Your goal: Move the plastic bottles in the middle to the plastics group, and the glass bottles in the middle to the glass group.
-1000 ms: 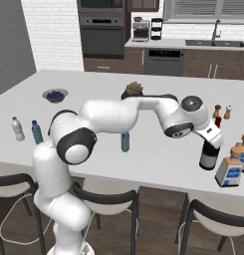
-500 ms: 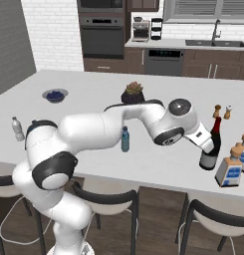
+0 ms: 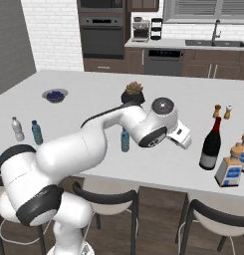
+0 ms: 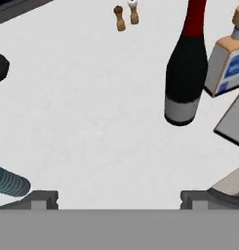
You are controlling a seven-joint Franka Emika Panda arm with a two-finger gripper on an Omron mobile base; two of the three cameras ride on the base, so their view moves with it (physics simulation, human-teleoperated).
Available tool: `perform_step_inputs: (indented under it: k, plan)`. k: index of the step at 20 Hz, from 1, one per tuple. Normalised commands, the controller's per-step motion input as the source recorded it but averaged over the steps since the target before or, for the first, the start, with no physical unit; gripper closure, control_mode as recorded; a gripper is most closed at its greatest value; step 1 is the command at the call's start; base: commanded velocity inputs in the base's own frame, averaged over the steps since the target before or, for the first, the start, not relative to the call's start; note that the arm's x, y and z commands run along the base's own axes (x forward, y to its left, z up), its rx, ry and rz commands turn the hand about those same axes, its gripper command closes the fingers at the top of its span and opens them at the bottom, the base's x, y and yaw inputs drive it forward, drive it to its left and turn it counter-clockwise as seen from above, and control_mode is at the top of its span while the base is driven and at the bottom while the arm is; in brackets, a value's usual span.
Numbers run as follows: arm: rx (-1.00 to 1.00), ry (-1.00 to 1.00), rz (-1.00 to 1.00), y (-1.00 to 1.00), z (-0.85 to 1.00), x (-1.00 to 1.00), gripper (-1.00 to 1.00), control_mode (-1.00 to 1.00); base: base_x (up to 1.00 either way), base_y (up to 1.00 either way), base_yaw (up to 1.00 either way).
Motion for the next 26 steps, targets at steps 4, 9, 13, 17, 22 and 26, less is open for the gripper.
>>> perform_step_inputs:
  k: [4, 9, 13, 17, 22, 26]
  plan:
    - [0.0, 0.22, 0.32, 0.89, 0.16, 0.0, -1.0, -1.0, 0.0, 0.0, 0.0]
    - [0.0, 0.31, 0.31, 0.78, 0.05, 0.3, -1.0, -1.0, 0.0, 0.0, 0.0]
    - [0.03, 0.23, 0.31, 0.62, -0.22, 0.73, -1.0, -1.0, 0.0, 0.0, 0.0]
    - [0.11, 0.07, 0.27, 0.47, -0.44, 0.79, -1.0, -1.0, 0.0, 0.0, 0.0]
    - [0.01, 0.07, 0.11, 0.37, -0.22, 0.66, -1.0, -1.0, 0.0, 0.0, 0.0]
    - [-0.03, 0.09, 0.02, 0.31, -0.13, 0.43, -1.0, -1.0, 0.0, 0.0, 0.0]
